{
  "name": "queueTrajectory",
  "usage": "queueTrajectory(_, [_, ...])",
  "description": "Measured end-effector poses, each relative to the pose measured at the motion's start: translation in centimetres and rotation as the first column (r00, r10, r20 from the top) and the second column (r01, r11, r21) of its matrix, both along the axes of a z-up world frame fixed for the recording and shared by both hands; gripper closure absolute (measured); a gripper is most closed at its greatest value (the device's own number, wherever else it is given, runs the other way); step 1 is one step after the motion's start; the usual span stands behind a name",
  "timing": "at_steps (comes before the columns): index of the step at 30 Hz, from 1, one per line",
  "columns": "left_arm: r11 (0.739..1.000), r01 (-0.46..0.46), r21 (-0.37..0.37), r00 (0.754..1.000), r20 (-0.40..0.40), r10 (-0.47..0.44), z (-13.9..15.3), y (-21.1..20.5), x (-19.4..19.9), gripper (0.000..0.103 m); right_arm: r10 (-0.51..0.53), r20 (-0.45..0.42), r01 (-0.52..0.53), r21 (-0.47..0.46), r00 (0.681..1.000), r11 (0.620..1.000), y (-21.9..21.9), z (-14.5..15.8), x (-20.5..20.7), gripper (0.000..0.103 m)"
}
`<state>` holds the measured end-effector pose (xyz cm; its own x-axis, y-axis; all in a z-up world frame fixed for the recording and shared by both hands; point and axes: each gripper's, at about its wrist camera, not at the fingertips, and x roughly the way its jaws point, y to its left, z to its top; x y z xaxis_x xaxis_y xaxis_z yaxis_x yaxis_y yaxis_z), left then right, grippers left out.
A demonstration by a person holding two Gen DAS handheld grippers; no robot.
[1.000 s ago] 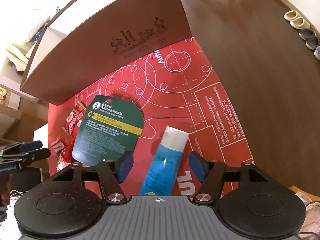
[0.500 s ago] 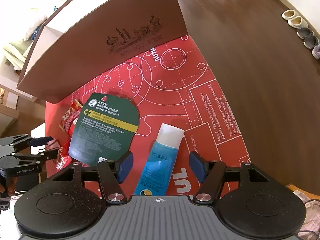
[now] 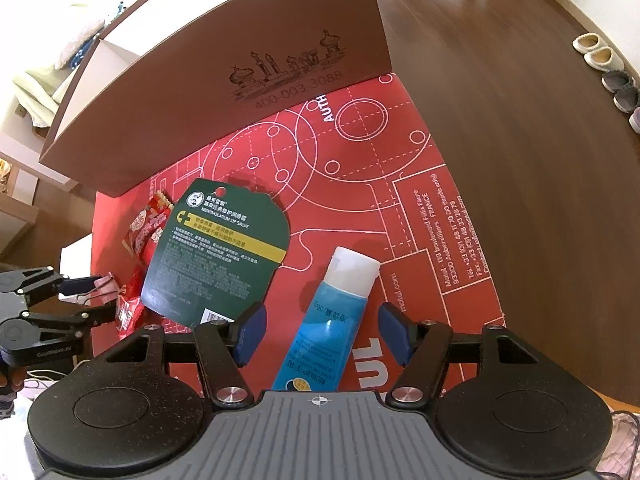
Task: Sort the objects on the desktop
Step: 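Grasp the pink binder clip with left tool while right tool grasps the blue tube, then carry the binder clip with left tool while right tool carries the tube over the box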
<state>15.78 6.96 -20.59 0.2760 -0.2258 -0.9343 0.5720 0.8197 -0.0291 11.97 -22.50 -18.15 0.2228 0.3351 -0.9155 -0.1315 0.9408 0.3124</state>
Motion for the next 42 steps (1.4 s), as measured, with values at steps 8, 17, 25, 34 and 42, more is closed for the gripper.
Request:
queueTrajectory(8, [1.000,-0.011,0.006,0.999,0.042,0.011,1.5,-0.2,-0.3,0.069,0.001,-0.005,-0.001,-0.009,1.000,1.000,0.1,-0.1,-0.2,0.038])
queueTrajectory(17, [0.998,-0.054,-0.033,0.996,0.075,0.056,4.6,0.3,-0.7,0.069,-0.007,-0.012,0.006,-0.064,1.000,0.998,0.8,-0.8,0.0,0.038])
queueTrajectory(25, [0.996,-0.069,-0.058,0.995,0.071,0.073,6.0,-0.2,-1.0,0.069,0.164,0.039,-0.154,-0.180,0.986,0.971,3.2,-1.1,-0.8,0.071])
queueTrajectory(34, [0.995,-0.049,-0.084,0.993,0.103,0.058,7.7,-1.3,-0.9,0.069,0.172,0.108,-0.157,-0.135,0.979,0.978,2.3,0.9,-0.8,0.074])
queueTrajectory(42, [0.994,-0.033,-0.104,0.987,0.151,0.048,9.9,-2.0,-0.1,0.069,0.154,0.171,-0.141,-0.083,0.973,0.987,2.3,4.2,0.4,0.074])
